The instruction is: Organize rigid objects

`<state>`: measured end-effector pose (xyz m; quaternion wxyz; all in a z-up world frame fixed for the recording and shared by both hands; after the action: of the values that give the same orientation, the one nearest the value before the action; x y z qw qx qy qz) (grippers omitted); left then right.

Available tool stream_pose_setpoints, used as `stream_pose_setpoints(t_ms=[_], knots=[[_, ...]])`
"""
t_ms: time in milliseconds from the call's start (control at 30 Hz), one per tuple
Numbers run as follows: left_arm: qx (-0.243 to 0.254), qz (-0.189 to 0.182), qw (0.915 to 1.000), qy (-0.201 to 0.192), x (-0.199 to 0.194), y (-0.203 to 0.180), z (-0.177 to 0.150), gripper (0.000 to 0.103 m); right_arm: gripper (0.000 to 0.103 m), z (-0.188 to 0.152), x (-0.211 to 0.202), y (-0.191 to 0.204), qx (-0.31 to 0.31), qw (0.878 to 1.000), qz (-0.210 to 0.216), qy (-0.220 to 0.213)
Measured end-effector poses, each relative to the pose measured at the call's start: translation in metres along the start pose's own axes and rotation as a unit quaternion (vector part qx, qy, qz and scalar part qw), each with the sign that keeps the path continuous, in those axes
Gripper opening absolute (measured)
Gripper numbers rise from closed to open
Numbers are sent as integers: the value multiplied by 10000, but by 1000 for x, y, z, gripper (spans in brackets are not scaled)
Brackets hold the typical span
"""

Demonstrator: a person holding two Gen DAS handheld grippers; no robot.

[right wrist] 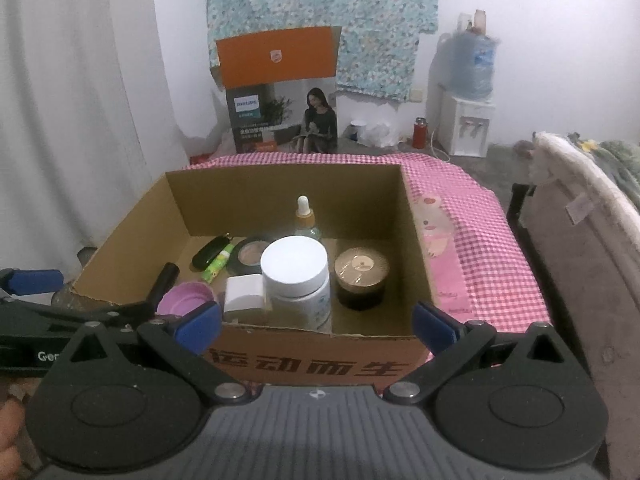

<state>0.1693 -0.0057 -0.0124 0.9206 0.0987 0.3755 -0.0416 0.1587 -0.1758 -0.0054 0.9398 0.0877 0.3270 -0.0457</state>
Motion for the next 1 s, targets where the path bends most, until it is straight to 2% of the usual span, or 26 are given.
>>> stream_pose_setpoints(t_ms=[133, 1000], knots=[[-104, -61, 9999, 99, 2, 5, -4, 103, 103, -3, 5, 1, 9, 9999, -14, 105], [100, 67, 9996, 242, 3, 3, -7, 103, 103, -14, 10, -2, 103, 9991, -146, 393]])
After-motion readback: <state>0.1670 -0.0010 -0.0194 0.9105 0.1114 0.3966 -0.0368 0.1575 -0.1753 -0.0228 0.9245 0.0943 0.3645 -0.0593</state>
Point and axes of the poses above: each gripper's, at about its wrist camera, not at the fingertips, and x roughly the way its jaws point, y to its left, z to its top, the point moved 7 cm from there along x, roughly the way its jaws point, and after that the axes turned 7 degrees about x, right-handed, at the moved point
